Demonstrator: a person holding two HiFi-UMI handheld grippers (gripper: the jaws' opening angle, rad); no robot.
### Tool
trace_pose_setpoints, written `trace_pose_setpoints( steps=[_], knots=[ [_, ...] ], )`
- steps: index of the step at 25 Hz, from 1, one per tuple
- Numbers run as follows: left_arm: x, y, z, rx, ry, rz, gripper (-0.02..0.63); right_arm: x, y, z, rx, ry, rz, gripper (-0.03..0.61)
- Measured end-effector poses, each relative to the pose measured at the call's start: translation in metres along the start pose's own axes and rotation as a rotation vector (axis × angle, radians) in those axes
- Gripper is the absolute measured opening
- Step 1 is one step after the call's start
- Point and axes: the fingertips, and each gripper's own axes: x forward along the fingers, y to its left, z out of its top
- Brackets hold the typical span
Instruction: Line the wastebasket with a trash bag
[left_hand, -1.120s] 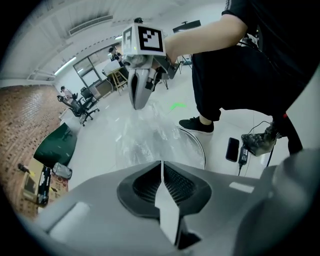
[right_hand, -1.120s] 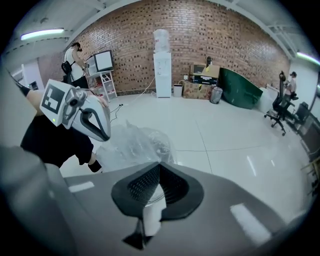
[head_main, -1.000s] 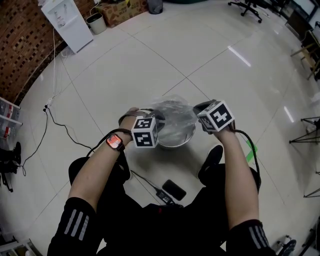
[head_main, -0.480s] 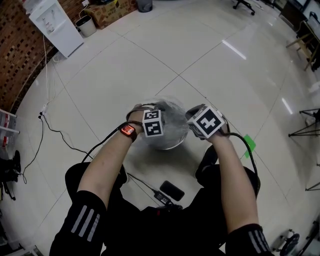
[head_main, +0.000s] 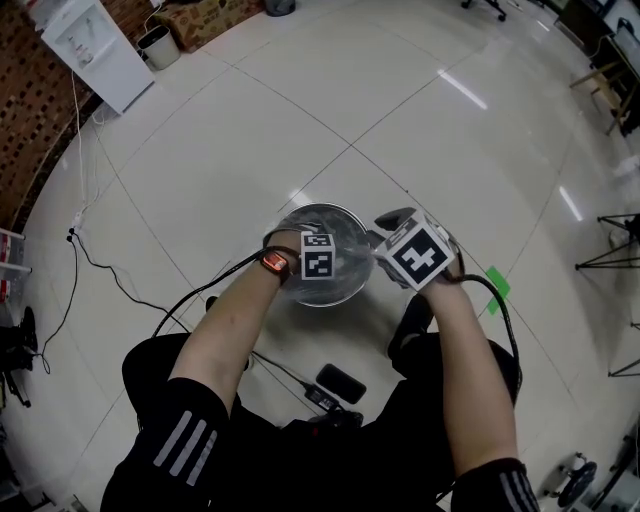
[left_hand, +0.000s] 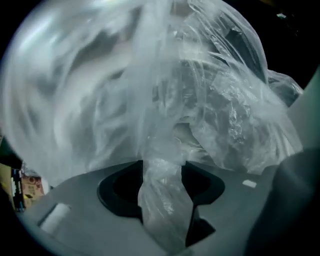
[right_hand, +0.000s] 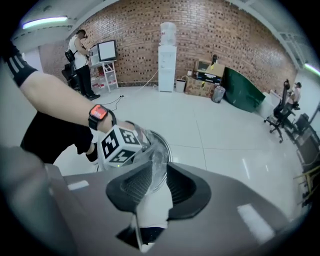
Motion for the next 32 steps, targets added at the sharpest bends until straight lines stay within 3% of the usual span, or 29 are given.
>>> trace_pose_setpoints(
  steps=[8, 18, 23, 32],
  knots=[
    [0.041, -0.003, 0.003, -0.038, -0.009, -0.03, 0.244, -0.033, -0.017, 0.047, 0.058, -0.235, -0.078, 0.101],
    [0.076, -0.007, -0.003, -0.055, 0.028, -0.068, 0.258, -0.041, -0.018, 0.057, 0.049, -0.274, -0.087, 0.101],
    [0.049, -0.004, 0.01, -0.055, -0.026, -0.036, 0.259, -0.04, -0.021, 0.054, 0.029, -0.254, -0.082, 0.101],
    [-0.059, -0.035, 0.041, 0.008, -0.142, -0.041, 0.216, -0.019, -0.009, 0.024, 0.02, -0.147, -0.011, 0.101]
  ],
)
